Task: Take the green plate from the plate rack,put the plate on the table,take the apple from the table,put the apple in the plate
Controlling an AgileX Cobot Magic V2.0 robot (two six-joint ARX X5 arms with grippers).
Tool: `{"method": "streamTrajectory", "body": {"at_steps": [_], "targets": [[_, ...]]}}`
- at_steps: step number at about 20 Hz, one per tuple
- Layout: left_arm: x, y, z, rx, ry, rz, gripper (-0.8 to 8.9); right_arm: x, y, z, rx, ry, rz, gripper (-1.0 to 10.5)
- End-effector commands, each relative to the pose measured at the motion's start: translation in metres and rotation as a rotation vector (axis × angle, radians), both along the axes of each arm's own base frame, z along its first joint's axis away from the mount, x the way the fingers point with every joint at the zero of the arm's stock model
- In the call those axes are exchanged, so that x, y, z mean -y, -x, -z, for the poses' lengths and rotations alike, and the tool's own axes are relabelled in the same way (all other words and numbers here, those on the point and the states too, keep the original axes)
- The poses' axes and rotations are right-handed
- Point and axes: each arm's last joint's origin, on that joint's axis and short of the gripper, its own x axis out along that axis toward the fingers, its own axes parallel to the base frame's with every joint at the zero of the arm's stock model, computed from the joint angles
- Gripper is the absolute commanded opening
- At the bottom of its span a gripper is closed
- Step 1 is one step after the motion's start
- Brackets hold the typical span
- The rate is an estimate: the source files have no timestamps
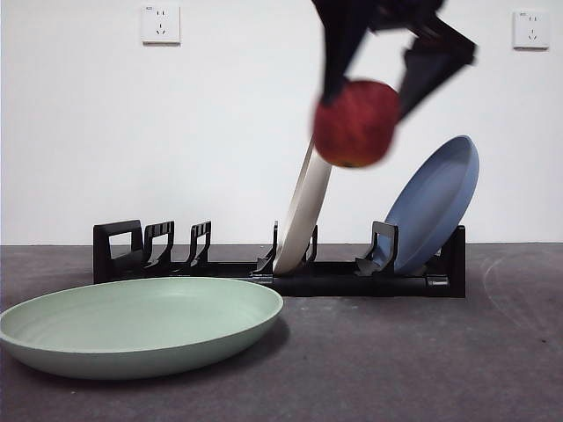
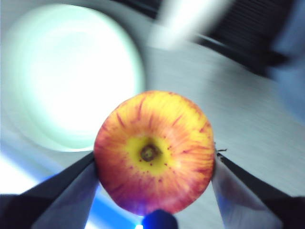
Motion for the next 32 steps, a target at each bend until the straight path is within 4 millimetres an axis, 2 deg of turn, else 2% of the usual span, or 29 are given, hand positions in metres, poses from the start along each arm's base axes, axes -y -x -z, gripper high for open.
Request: {"method": "streamTrajectory", "body": {"at_steps": [1, 7, 10, 14, 20, 23, 25, 26, 28, 29, 32], "targets": [[-0.001, 0.0, 0.0, 0.009, -0.003, -0.002, 4.09, -0.017, 0.009, -0.01, 0.032, -0.069, -0.08, 0.2], [-0.001, 0.001, 0.003, -0.014, -0.031, 0.001, 4.09, -0.076, 0.038, -0.021, 0.198, -0.227, -0.264, 0.2], [-0.001, 0.001, 0.004, -0.023, -0.043, 0.0, 4.09, -0.095, 0.041, -0.016, 0.263, -0.238, -0.28, 0.2], [-0.007, 0.004, 0.003, -0.029, -0.062, -0.027, 4.09, -0.111, 0.03, 0.009, 0.241, -0.187, -0.272, -0.1], [-0.029, 0.019, -0.012, 0.012, -0.029, -0.077, 4.09, -0.138, 0.009, 0.07, 0.145, -0.093, -0.276, -0.1], [-0.033, 0.023, -0.012, 0.009, -0.044, -0.076, 4.09, -0.146, 0.002, 0.103, 0.083, -0.033, -0.278, 0.0], [-0.033, 0.023, -0.01, -0.004, -0.064, -0.083, 4.09, -0.149, 0.0, 0.116, 0.053, -0.004, -0.279, 0.1], [-0.034, 0.023, -0.01, -0.004, -0.07, -0.099, 4.09, -0.149, 0.0, 0.12, 0.044, 0.007, -0.279, 0.4], [-0.035, 0.022, -0.009, -0.006, -0.084, -0.127, 4.09, -0.149, -0.001, 0.123, 0.046, 0.02, -0.274, 1.9], [-0.035, 0.022, -0.008, -0.007, -0.086, -0.126, 4.09, -0.149, -0.001, 0.122, 0.052, 0.023, -0.271, 2.3], [-0.035, 0.022, -0.008, -0.007, -0.087, -0.126, 4.09, -0.149, -0.001, 0.123, 0.044, 0.024, -0.264, 2.3]]}}
